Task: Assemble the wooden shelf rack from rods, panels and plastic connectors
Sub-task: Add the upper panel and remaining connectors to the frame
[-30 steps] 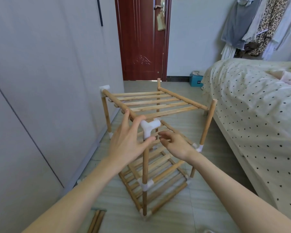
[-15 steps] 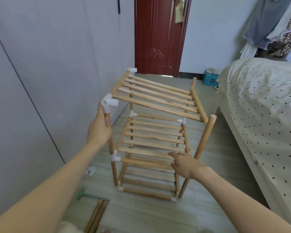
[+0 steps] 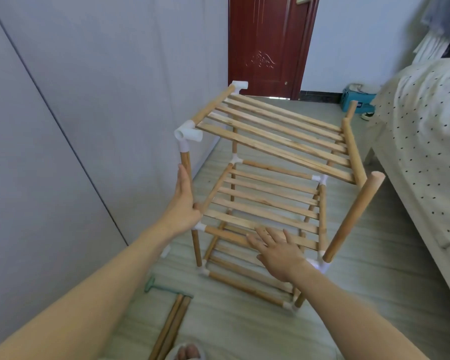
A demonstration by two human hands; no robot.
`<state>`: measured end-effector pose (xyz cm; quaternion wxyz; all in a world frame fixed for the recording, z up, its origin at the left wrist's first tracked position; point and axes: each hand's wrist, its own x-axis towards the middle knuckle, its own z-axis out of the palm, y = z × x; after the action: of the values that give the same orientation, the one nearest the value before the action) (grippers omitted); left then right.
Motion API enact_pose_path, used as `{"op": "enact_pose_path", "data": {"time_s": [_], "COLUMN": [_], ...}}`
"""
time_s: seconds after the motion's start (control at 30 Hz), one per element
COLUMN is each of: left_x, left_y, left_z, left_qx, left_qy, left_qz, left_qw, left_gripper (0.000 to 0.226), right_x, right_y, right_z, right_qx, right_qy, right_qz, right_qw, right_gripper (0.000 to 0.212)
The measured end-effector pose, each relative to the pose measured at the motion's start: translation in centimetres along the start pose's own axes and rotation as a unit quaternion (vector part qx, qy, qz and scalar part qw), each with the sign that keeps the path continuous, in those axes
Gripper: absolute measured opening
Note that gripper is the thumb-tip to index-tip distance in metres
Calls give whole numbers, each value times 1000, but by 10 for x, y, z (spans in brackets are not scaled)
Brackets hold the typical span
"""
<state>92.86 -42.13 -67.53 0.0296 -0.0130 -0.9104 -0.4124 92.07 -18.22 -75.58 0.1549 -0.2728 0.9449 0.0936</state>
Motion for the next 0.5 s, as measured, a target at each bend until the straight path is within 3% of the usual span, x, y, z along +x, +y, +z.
{"op": "enact_pose_path", "data": {"time_s": [0.1,0.23,0.37,0.5], "left_x": [3,17,34,27], "left_y": [-5,-16,-36,-89], "left_z": [2,-2,-1,27], "left_qx": [-28,-48,-18,42], "left_qy": [0,16,15,5], "left_qz": [4,10,4,-16], "left_qw": [1000,999,1000,999], "left_gripper": [93,93,89,70], "right_x": [10,24,43,52], "right_y": [-4,-10,-14,-17], "right_z": [12,19,23,35], "right_qx": [32,45,33,-1], "right_qy": [6,22,56,90], "right_qz": [-1,19,54,67], "right_qw": [999,999,996,994], "right_gripper": [59,81,66,70]}}
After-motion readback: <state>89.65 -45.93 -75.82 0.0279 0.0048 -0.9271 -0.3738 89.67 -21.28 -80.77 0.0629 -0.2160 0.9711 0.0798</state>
